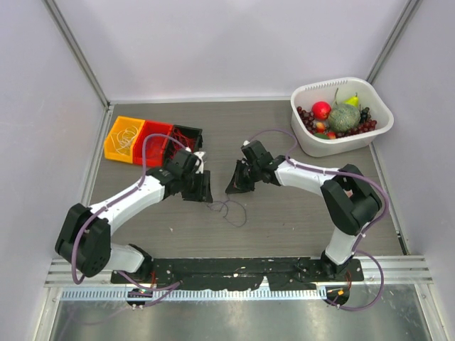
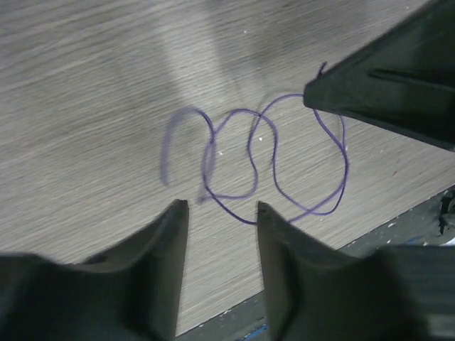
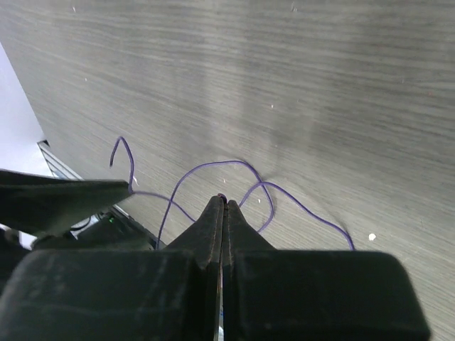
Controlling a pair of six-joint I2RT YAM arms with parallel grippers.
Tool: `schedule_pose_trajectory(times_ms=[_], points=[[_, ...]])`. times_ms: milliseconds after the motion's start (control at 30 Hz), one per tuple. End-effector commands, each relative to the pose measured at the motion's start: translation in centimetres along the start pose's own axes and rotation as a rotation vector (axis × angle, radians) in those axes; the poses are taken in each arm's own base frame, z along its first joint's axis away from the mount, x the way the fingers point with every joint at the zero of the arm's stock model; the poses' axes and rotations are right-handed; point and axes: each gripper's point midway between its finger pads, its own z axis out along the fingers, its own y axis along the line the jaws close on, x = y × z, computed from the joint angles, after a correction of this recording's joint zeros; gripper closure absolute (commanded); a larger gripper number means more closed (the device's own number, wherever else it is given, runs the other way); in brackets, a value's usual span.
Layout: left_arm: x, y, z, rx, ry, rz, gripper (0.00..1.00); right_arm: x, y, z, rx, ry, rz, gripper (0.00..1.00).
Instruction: Untangle the cables
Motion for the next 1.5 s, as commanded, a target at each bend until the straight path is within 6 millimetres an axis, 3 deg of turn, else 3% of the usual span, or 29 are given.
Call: schedule_pose_trajectory(times_ms=[0,133,233,300,400,500,667,767,900,1067,1133,1233,1333,1400,1433,1467], points=[[-1.7,-2.2,0.3,0.045,-0.068,0.104,0.46,-1.8,1.8,0.2,-0.033,-0.017,0.043,0.99],[-1.4,-2.8,0.4,0.069,-0.068,0.128,0.28,-1.7,0.6,0.0,0.031,-0.015,0.025,0.99],[-1.0,-2.7,0.7,0.06,-0.07,0.125,0.09,-1.6,0.3,-0.3,0.042,-0.015,0.014,0.99],[-0.9,-1.7,1.2,0.01,-0.07,0.106,0.05,-1.5,0.4,-0.3,0.039,-0.009,0.013,0.99],[-1.0,-0.1,1.6,-0.085,-0.064,0.006,0.06,-1.5,0.6,-0.4,0.032,-0.009,0.015,0.99],[-1.4,-0.9,1.6,-0.061,-0.067,-0.169,0.09,-1.6,0.7,-0.4,0.028,-0.01,0.013,0.99],[-2.1,-2.1,0.6,-0.039,-0.073,-0.416,0.01,-1.6,1.2,-0.4,0.011,-0.001,0.008,0.99],[-2.2,-1.2,0.5,-0.094,-0.049,-0.558,0.0,-1.7,1.2,-0.5,0.009,-0.004,0.005,0.99],[-1.3,-1.2,2.5,-0.103,0.05,-0.727,0.03,-1.8,1.4,-0.5,0.006,-0.007,-0.001,0.99],[-0.4,-0.6,5.3,-0.138,0.116,-0.81,0.16,-2.1,1.7,-0.6,0.001,-0.012,-0.002,0.99],[-0.8,-0.9,6.0,-0.119,0.121,-0.834,0.29,-2.2,1.9,-0.8,-0.003,-0.019,-0.007,0.99],[-2.4,-1.7,6.5,-0.049,0.076,-0.837,0.56,-2.1,1.7,-0.9,0.002,-0.019,-0.015,0.99],[-3.4,-1.1,5.4,-0.035,0.02,-0.833,1.0,-2.0,1.9,-1.2,-0.007,-0.013,-0.048,0.98],[-4.1,-0.1,3.7,-0.054,-0.033,-0.763,1.0,-2.1,1.0,-2.0,0.057,-0.012,-0.11,0.87],[-5.0,0.3,2.5,-0.068,-0.072,-0.735,1.0,-2.6,0.5,-2.4,0.094,-0.039,-0.136,0.75],[-5.7,1.0,0.9,-0.097,-0.11,-0.683,1.0,-3.4,1.1,-3.4,0.101,-0.07,-0.182,0.71]])
